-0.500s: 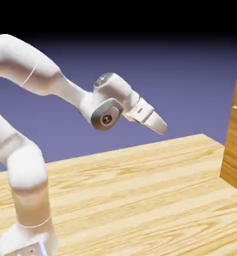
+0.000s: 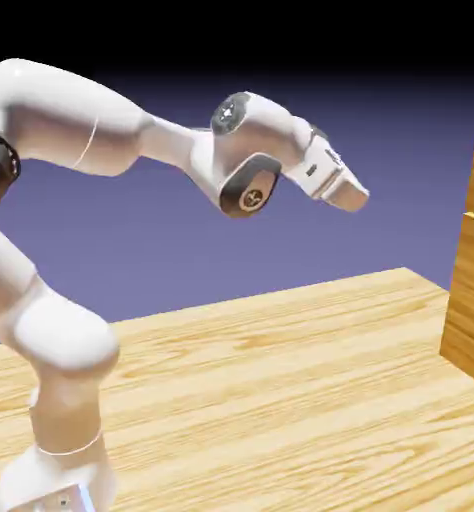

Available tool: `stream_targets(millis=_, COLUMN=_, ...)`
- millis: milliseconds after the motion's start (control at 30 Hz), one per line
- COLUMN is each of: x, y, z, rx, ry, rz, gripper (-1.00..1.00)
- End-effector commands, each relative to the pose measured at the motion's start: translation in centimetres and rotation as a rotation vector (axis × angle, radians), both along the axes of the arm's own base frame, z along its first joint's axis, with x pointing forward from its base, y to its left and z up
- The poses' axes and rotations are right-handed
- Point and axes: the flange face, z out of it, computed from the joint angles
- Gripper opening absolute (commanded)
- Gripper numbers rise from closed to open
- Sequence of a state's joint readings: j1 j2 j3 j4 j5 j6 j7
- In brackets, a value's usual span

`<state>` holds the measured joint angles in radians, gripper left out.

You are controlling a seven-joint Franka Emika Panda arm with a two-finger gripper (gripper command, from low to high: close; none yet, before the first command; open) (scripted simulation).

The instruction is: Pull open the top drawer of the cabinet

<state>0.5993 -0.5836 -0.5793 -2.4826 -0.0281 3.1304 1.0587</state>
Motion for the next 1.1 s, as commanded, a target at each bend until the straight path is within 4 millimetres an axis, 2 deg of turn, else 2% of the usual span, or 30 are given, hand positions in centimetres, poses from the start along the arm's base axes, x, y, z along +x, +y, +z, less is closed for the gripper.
stream_targets(millis=0, x=0.4, y=-0.5, z=0.5, rx=0.035, ry=-0.010, rz=-0.008, gripper=0.00)
stream_targets(millis=200, x=3.1, y=-3.6, z=2.8, rx=0.240, ry=-0.053, rz=-0.061, gripper=0.00)
stream_targets(millis=433, x=6.9, y=-7.2, z=3.5, rx=0.459, ry=-0.074, rz=-0.130, gripper=0.00)
stream_targets(millis=767, x=13.2, y=-11.2, z=1.8, rx=0.711, ry=-0.075, rz=-0.242, gripper=0.00)
stream_targets(millis=1067, x=18.8, y=-12.9, z=-0.9, rx=0.867, ry=-0.078, rz=-0.342, gripper=0.00)
